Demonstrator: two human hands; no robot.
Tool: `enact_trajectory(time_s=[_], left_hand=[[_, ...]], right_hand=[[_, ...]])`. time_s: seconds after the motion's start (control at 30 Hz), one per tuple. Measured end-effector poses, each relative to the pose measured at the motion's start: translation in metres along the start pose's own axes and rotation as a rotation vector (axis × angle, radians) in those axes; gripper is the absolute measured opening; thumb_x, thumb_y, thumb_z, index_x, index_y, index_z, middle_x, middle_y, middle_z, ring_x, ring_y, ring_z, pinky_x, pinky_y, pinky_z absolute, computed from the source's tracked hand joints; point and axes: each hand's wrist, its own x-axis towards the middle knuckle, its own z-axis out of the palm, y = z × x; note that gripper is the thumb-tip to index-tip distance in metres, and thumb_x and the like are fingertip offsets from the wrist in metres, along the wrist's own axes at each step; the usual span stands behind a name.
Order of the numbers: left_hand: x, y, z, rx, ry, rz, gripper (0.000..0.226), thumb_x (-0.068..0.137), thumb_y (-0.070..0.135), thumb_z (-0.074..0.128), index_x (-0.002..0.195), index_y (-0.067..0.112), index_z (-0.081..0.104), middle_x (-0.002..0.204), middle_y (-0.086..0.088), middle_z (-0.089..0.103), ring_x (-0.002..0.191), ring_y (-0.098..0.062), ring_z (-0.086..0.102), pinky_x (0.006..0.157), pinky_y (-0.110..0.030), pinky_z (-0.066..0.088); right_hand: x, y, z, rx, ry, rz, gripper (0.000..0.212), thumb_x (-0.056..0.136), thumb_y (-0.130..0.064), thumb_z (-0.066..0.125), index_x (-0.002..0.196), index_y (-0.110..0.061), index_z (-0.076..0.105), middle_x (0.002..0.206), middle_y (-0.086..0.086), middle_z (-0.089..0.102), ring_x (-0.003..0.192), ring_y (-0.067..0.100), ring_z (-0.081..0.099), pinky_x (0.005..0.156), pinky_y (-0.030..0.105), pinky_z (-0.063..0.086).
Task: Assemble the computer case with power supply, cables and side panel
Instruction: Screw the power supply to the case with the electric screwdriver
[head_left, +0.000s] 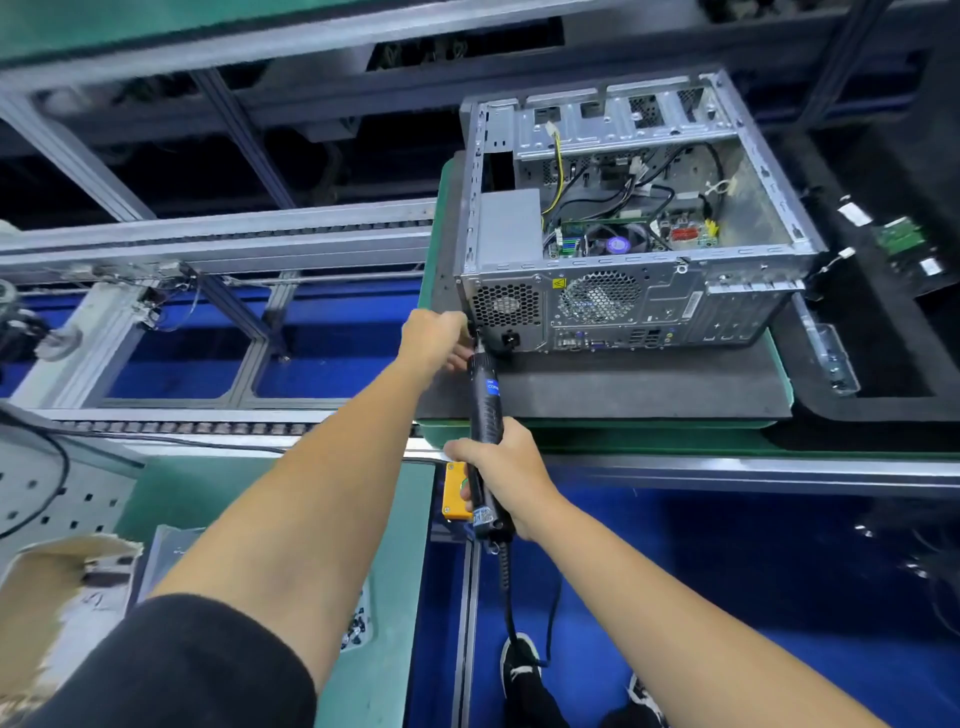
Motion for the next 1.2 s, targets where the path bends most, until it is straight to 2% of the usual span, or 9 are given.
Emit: enact_trajectory(time_s=[0.1, 0.23, 0.33, 0.47, 0.6, 0.73, 0.83, 1.07, 1.2], left_hand=[[-0.007, -0.006, 0.008, -0.102, -0.096, 0.003, 0.011, 0.08, 0.008, 0.058, 0.07, 0.004, 0.059, 0.06, -0.01, 0.055, 0.052, -0.021, 0.051, 0.041, -0.015, 0.035], [-0.008, -0.015, 0.017, -0.152, 0.012, 0.083, 0.02, 0.083, 0.011, 0.066, 0.068, 0.005, 0.053, 0.074, -0.017, 0.053, 0.069, -0.022, 0.053, 0.063, -0.031, 0.039], [-0.012, -0.019, 0.025, -0.157, 0.125, 0.117, 0.019, 0.083, 0.01, 0.067, 0.068, 0.004, 0.056, 0.067, -0.011, 0.05, 0.062, -0.018, 0.041, 0.057, -0.026, 0.034], [-0.014, -0.02, 0.032, -0.197, 0.208, 0.102, 0.02, 0.082, 0.008, 0.063, 0.074, -0.01, 0.069, 0.058, -0.003, 0.066, 0.047, -0.008, 0.049, 0.048, -0.017, 0.039], [-0.012, -0.02, 0.038, -0.233, 0.261, 0.075, 0.023, 0.078, 0.007, 0.061, 0.075, -0.015, 0.065, 0.057, -0.007, 0.066, 0.048, -0.015, 0.054, 0.056, -0.028, 0.048], [-0.012, -0.02, 0.041, -0.266, 0.259, 0.064, 0.022, 0.077, 0.007, 0.061, 0.057, -0.002, 0.066, 0.053, -0.007, 0.065, 0.051, -0.02, 0.056, 0.062, -0.035, 0.055], [-0.011, -0.019, 0.042, -0.315, 0.246, 0.038, 0.026, 0.079, 0.006, 0.061, 0.053, 0.006, 0.062, 0.054, -0.008, 0.064, 0.055, -0.023, 0.058, 0.065, -0.036, 0.055], [-0.016, -0.017, 0.046, -0.494, 0.186, -0.055, 0.012, 0.088, 0.008, 0.056, 0.078, 0.004, 0.059, 0.061, -0.01, 0.067, 0.051, -0.022, 0.063, 0.052, -0.027, 0.049], [-0.016, -0.015, 0.045, -0.477, 0.168, -0.057, 0.009, 0.09, 0.01, 0.056, 0.085, 0.003, 0.059, 0.067, -0.013, 0.068, 0.052, -0.023, 0.065, 0.052, -0.028, 0.05]], right_hand=[[0.0, -0.001, 0.0, -0.01, 0.0, 0.005, 0.033, 0.075, -0.019, 0.076, 0.091, -0.016, 0.047, 0.078, 0.009, 0.054, 0.059, 0.026, 0.055, 0.06, 0.038, 0.049], [-0.002, -0.005, -0.005, -0.032, -0.021, 0.006, 0.036, 0.075, -0.02, 0.075, 0.093, -0.014, 0.045, 0.077, 0.01, 0.052, 0.06, 0.027, 0.054, 0.059, 0.039, 0.048], [-0.004, -0.008, -0.012, -0.006, -0.054, 0.034, 0.031, 0.081, -0.02, 0.071, 0.097, -0.012, 0.045, 0.072, 0.009, 0.051, 0.049, 0.023, 0.054, 0.047, 0.032, 0.048], [-0.005, -0.011, -0.021, 0.022, -0.109, 0.084, 0.019, 0.088, -0.017, 0.059, 0.097, -0.012, 0.043, 0.077, 0.012, 0.05, 0.051, 0.024, 0.057, 0.051, 0.033, 0.049], [-0.006, -0.014, -0.022, 0.066, -0.163, 0.102, 0.012, 0.091, -0.01, 0.05, 0.094, -0.013, 0.039, 0.074, 0.013, 0.052, 0.053, 0.027, 0.057, 0.055, 0.035, 0.049], [-0.008, -0.015, -0.021, 0.114, -0.169, 0.103, 0.009, 0.093, -0.009, 0.048, 0.092, -0.011, 0.039, 0.087, 0.019, 0.05, 0.071, 0.033, 0.054, 0.066, 0.042, 0.048], [-0.011, -0.017, -0.025, 0.245, -0.241, 0.105, 0.009, 0.095, -0.005, 0.049, 0.099, -0.01, 0.042, 0.084, 0.022, 0.056, 0.059, 0.031, 0.057, 0.054, 0.036, 0.051], [-0.014, -0.01, -0.03, 0.076, -0.005, -0.025, 0.024, 0.083, -0.013, 0.075, 0.103, -0.013, 0.062, 0.073, 0.005, 0.064, 0.053, 0.014, 0.062, 0.048, 0.026, 0.05], [-0.012, -0.017, -0.021, 0.111, -0.093, 0.128, 0.027, 0.084, -0.011, 0.069, 0.107, -0.008, 0.054, 0.071, 0.007, 0.06, 0.052, 0.017, 0.059, 0.049, 0.027, 0.049]])
